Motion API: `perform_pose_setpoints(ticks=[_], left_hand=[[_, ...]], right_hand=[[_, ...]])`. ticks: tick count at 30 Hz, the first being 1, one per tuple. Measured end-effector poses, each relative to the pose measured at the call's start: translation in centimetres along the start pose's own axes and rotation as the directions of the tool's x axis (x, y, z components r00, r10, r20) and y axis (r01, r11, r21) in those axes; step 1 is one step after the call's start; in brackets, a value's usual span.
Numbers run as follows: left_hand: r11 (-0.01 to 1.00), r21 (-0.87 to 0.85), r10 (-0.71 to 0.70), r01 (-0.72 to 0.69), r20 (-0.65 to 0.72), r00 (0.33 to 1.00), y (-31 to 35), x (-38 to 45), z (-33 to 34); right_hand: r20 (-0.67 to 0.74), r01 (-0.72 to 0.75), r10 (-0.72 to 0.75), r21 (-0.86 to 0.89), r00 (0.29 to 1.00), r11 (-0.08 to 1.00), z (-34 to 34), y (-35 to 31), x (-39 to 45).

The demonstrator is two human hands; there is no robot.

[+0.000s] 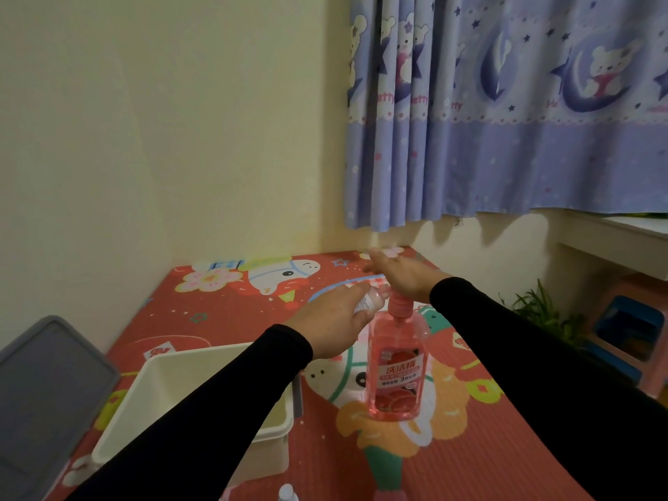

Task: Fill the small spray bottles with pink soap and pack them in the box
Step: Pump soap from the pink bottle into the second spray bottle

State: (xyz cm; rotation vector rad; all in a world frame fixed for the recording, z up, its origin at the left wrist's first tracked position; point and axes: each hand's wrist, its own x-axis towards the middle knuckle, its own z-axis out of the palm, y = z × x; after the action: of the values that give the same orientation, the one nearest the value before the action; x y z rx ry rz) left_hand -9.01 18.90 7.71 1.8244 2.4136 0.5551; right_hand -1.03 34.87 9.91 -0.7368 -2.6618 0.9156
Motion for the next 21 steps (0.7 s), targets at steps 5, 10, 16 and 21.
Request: perform_pose_setpoints(ticks=[5, 10, 16, 21], left_hand=[[1.0, -0.006, 0.003, -0.004, -0.024, 1.0, 0.6, 0.0, -1.0], [1.0, -0.008, 0.02, -0.02, -0.047, 0.999, 0.7, -0.1, -1.3], [1.0, 0.004, 0.018, -0.018, -0.013, 1.0, 0.3, -0.3, -0.3], [1.0, -0.008, -0.006, 0.006, -0.009, 1.0, 0.4, 0.0, -0.7]], right_hand=[[-0.027, 0.0, -0.001, -0.016, 1.0, 1.0, -0.9, -0.6, 0.2], [-0.048, -0.024, 0.025, 0.021, 0.999, 1.0, -1.1, -0.4, 0.6], [-0.007, 0.0, 0.001, 0.005, 1.0, 1.0, 0.1, 0.4, 0.5], [-0.023, 0.021, -0.02, 0.008, 1.0, 1.0, -0.7, -0.3, 0.4]])
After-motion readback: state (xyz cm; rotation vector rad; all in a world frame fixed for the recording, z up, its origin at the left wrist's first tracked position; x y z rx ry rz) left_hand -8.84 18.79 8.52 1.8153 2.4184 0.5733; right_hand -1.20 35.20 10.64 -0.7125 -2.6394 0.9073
